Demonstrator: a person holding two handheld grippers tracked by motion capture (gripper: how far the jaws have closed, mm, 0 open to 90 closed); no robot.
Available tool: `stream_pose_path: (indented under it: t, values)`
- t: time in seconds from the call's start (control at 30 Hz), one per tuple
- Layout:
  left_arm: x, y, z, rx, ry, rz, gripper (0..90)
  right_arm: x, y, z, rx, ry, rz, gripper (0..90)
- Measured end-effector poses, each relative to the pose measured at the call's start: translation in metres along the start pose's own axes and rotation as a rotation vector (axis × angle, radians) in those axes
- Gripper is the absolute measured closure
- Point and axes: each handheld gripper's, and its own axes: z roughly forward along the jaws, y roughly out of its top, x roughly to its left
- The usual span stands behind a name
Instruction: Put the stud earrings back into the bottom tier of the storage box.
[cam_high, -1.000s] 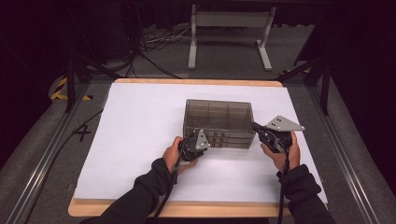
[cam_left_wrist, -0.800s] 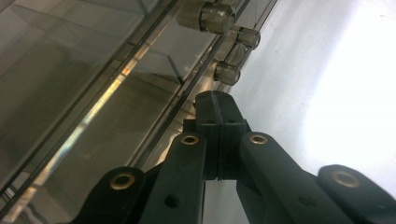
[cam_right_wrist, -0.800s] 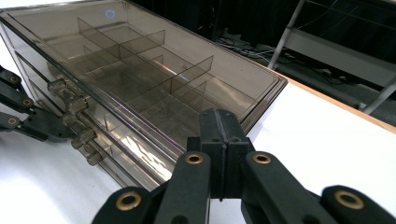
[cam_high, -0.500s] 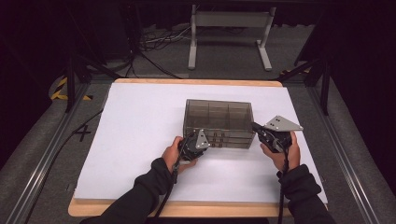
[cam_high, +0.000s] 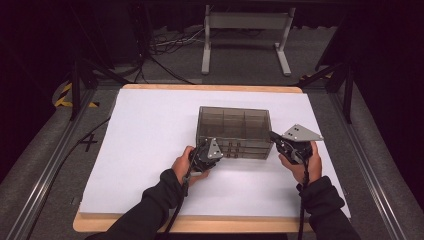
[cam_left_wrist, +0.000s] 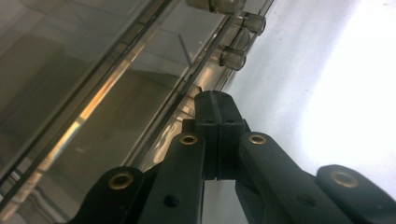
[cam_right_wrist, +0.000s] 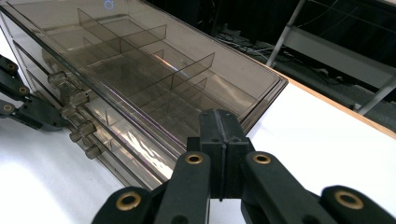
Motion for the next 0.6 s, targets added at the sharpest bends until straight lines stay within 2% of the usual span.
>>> stream_pose_path:
  t: [0.23,0.4,0.6]
  values:
    - [0.0009,-0.0015,-0.0048,0.009,0.019,0.007,90.0,0.0016,0.0007,-0.0019,0.009,-0.002,-0.017,90.0]
    - [-0.0008,-0.0018,-0.0027,0.011,0.020,0.006,90.0,0.0028,0.0007,-0.0023,0.009,-0.005,-0.022,90.0]
    - [-0.0023,-0.0014,-0.0062,-0.007,0.004,0.014,90.0,0.0063,0.0002,-0.0038,0.005,-0.024,-0.053,90.0]
